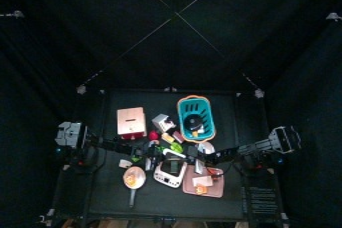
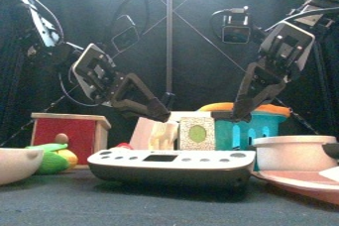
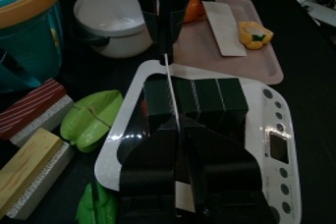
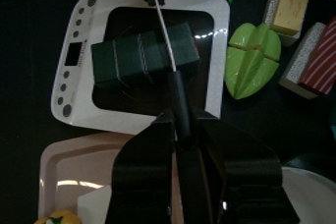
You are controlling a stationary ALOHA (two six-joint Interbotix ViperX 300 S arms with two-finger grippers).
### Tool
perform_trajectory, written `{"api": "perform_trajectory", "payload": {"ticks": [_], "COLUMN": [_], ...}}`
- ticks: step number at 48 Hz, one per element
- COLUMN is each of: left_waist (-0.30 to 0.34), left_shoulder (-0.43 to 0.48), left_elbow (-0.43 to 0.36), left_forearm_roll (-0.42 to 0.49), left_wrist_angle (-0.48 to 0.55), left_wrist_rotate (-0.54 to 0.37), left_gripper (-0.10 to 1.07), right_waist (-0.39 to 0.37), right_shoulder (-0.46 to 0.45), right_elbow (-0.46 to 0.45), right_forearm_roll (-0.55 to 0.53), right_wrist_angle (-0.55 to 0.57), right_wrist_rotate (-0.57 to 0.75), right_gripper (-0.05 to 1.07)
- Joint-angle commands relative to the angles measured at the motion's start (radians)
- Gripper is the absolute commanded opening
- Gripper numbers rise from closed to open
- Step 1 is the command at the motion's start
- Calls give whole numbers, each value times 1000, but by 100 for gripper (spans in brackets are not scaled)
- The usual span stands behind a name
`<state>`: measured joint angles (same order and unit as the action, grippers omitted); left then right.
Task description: Cut sushi roll
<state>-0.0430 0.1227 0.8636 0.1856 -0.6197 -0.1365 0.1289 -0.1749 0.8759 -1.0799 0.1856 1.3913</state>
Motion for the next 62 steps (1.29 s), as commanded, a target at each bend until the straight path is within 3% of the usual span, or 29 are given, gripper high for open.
{"api": "perform_trajectory", "payload": {"ticks": [1,62], "left_waist": [-21,-14], "left_shoulder": [-5,48], "left_elbow": [-18,-18], "left_forearm_roll": [3,-12], "left_wrist_angle": [-5,-3], "left_wrist_rotate": [0,0], "left_gripper": [43,42], "right_waist": [-5,-14], "right_shoulder": [-9,51], "right_elbow": [-15,-32], "right_forearm_roll": [2,2], "right_wrist_angle": [5,11], "right_wrist_rotate": [3,3], "right_gripper": [51,51]}}
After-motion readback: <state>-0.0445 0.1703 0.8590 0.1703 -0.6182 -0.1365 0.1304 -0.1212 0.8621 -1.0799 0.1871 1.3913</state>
